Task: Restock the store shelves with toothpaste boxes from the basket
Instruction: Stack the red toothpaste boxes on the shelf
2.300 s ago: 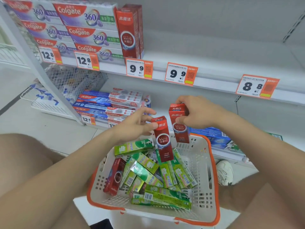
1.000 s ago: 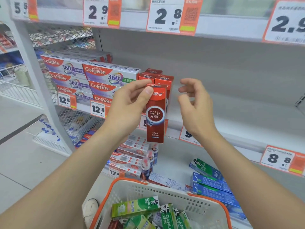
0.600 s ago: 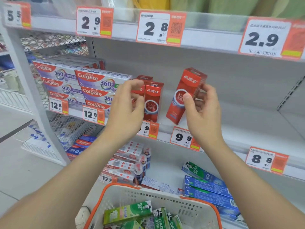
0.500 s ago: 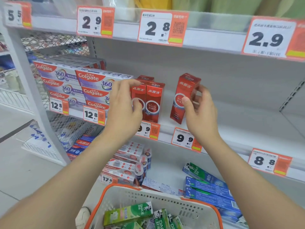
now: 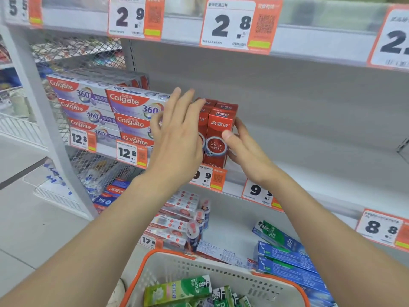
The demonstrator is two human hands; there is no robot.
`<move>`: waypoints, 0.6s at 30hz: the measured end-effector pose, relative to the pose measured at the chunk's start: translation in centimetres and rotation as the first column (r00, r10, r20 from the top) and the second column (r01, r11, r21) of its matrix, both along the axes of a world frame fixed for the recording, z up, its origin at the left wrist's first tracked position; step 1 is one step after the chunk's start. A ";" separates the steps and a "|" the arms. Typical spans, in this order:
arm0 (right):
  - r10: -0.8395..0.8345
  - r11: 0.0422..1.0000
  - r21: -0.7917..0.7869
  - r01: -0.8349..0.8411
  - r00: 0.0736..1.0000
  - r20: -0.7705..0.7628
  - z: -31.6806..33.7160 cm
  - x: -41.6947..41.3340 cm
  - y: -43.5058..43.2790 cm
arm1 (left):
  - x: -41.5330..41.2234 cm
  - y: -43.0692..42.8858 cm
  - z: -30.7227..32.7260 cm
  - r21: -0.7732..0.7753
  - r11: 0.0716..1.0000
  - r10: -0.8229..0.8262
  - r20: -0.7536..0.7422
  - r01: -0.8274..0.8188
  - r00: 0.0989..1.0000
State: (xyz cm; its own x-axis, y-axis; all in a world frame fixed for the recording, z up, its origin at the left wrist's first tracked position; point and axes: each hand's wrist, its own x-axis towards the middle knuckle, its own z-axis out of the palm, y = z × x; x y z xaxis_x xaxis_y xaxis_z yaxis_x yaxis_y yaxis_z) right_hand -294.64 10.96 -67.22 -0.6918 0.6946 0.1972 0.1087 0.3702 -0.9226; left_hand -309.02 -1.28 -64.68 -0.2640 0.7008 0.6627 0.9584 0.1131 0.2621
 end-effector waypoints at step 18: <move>-0.454 0.779 0.530 0.334 0.884 0.111 -0.9 4.1 -6.8 | 2.9 -3.0 -3.6 -0.024 0.967 -0.251 0.090 0.254 0.964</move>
